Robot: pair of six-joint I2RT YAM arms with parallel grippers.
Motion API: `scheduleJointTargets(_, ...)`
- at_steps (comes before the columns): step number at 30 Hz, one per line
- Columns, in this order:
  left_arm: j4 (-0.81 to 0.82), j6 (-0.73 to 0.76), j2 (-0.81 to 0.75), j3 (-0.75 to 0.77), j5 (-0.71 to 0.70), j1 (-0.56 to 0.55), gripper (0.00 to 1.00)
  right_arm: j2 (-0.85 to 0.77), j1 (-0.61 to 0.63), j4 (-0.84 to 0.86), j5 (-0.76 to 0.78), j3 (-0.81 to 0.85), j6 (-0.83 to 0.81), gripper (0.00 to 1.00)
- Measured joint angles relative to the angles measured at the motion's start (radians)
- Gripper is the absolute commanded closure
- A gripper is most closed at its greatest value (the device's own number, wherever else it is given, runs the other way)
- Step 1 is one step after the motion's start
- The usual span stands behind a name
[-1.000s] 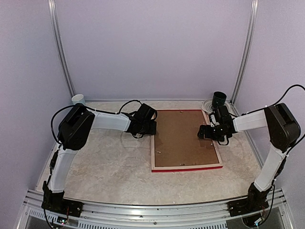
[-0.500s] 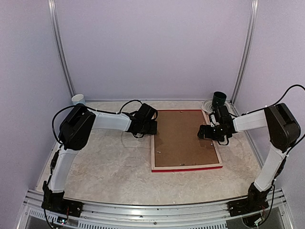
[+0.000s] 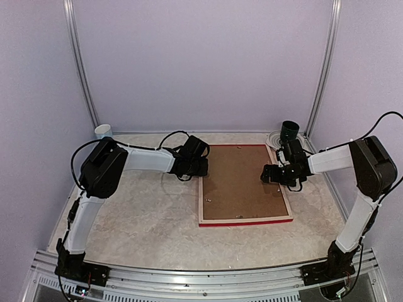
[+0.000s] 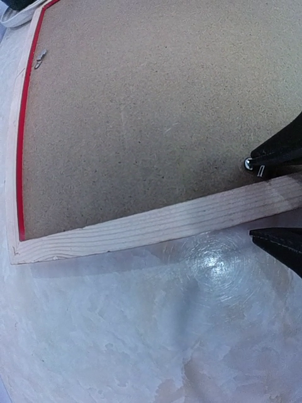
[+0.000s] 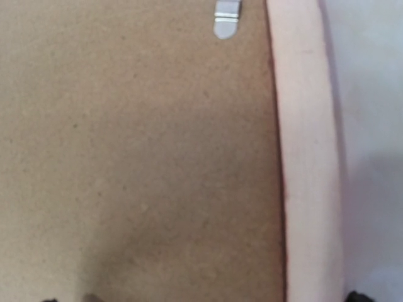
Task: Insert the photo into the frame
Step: Press the fastener onto the backboard.
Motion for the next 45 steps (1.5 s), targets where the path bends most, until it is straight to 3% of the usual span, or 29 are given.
scheduleJointTargets(5, 0.001, 0.000, 0.000, 0.000, 0.000, 0.000, 0.71, 0.000, 0.000, 0.008, -0.002, -0.004, 0.001, 0.01)
scheduleJointTargets(12, 0.000, -0.002, 0.000, -0.004, -0.008, 0.002, 0.56, 0.000, -0.002, 0.009, -0.004, -0.004, 0.003, 0.01)
scheduleJointTargets(28, 0.021, -0.002, -0.004, -0.021, -0.014, 0.002, 0.57, 0.000, -0.002, 0.011, -0.005, -0.005, 0.003, 0.01)
scheduleJointTargets(40, 0.064, 0.000, -0.028, -0.070, -0.005, 0.001, 0.66, 0.000, -0.002, 0.012, -0.005, -0.005, 0.003, 0.01)
scheduleJointTargets(45, 0.059, 0.001, -0.030, -0.070, -0.002, 0.001, 0.58, 0.000, -0.002, 0.012, -0.005, -0.005, 0.003, 0.01)
